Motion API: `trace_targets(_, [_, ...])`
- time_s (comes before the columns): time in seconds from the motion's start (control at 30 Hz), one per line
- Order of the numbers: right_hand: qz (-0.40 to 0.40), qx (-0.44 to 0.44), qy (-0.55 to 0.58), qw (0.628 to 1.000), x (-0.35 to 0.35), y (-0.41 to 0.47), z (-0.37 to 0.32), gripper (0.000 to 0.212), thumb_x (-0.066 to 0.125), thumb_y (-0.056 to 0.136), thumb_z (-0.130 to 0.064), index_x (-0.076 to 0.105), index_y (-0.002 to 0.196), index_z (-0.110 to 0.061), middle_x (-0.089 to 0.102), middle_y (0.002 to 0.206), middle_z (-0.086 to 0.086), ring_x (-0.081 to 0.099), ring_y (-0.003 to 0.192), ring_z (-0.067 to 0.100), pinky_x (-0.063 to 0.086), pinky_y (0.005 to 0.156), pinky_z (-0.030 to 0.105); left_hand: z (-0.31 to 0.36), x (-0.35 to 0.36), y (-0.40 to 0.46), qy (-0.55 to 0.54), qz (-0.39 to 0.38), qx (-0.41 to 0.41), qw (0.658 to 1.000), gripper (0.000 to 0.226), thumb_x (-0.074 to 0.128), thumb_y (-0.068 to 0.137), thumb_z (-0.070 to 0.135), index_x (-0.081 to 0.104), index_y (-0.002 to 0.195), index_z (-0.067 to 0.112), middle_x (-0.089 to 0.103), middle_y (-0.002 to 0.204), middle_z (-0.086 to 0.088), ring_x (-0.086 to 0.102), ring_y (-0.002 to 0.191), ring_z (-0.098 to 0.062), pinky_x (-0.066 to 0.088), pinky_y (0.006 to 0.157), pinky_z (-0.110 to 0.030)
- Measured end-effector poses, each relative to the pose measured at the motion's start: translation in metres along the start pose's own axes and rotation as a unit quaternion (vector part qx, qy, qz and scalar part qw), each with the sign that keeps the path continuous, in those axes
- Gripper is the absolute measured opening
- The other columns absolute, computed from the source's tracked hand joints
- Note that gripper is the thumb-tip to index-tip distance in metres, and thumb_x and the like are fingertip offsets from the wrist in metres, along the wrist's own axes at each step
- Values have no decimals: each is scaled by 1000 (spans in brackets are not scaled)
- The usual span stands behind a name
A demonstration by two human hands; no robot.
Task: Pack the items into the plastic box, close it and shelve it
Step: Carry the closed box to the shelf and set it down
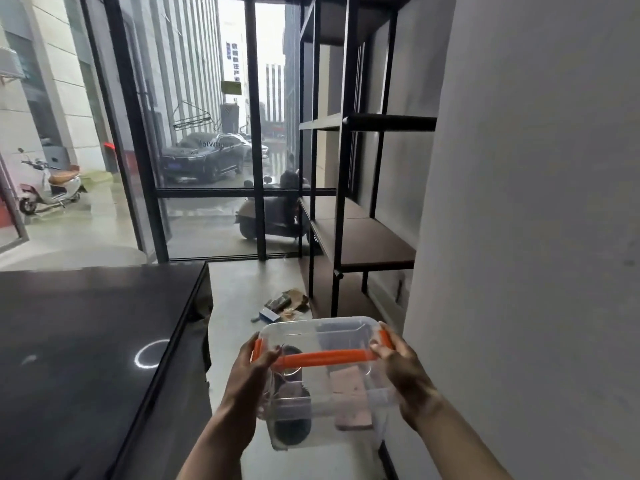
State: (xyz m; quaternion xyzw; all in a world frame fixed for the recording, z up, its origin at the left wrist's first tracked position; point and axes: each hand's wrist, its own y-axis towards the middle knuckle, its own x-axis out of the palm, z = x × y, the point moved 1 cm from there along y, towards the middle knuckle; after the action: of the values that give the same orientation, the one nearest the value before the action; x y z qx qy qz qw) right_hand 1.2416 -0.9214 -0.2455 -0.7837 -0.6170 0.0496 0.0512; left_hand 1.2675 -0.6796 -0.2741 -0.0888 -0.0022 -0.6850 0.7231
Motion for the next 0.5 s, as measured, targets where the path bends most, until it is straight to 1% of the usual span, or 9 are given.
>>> trace_targets(0.07, [-6,1,3,1000,9,55,-2,49,48,103,-20,38,149,-33,53,141,6,60,107,23,56,68,33,1,4,50,2,7,3,1000,63,64,95,35,37,153,32,52,149,-12,56,128,-40,46,103,-66])
trace_targets(0.13, [-14,6,9,1000,18,112,-6,50,48,103,-20,38,150,-33,54,140,9,61,110,26,58,77,40,4,12,101,8,14,8,1000,61,63,96,34,39,151,32,55,145,-12,60,122,-37,48,101,-62])
trace_targets(0.17, [-19,11,12,1000,23,140,-10,50,47,103,-19,38,150,-32,55,136,8,62,107,25,58,75,39,7,16,127,12,23,7,1000,61,64,95,34,39,151,32,57,143,-12,61,119,-36,50,99,-60])
trace_targets(0.2, [-28,17,13,999,27,169,-16,50,47,104,-19,37,151,-32,56,131,7,63,100,21,57,69,37,10,19,154,10,29,5,1000,62,65,94,35,39,150,33,57,143,-12,62,117,-35,50,98,-59])
trace_targets(0.27, [-53,18,7,998,37,228,-32,52,46,104,-19,33,152,-32,55,123,5,61,89,13,53,60,31,22,27,209,13,39,3,999,71,69,89,40,36,152,33,56,146,-11,60,122,-37,49,99,-60])
trace_targets(0.33, [-65,4,-3,998,46,285,-49,53,46,104,-18,33,154,-30,56,118,4,61,85,10,51,56,26,33,35,261,7,45,-6,999,77,70,85,45,35,153,35,56,147,-9,57,127,-39,45,102,-64])
trace_targets(0.43, [-85,13,-7,996,64,365,-69,51,46,104,-17,33,152,-29,58,104,-3,62,82,11,53,48,22,49,38,338,1,54,-9,998,81,74,79,48,37,151,37,57,144,-10,58,125,-40,46,101,-65])
trace_targets(0.47, [-87,17,-5,996,72,387,-74,51,46,104,-18,33,152,-30,58,106,-2,62,82,11,54,49,21,54,38,360,3,58,-11,998,83,74,77,49,38,150,37,57,145,-10,58,125,-40,47,101,-64])
trace_targets(0.5, [-94,17,-5,995,81,409,-80,51,46,104,-19,32,152,-31,59,114,1,61,83,12,56,55,25,58,38,383,0,63,-13,998,80,74,80,47,37,151,36,56,145,-11,58,126,-40,48,100,-62])
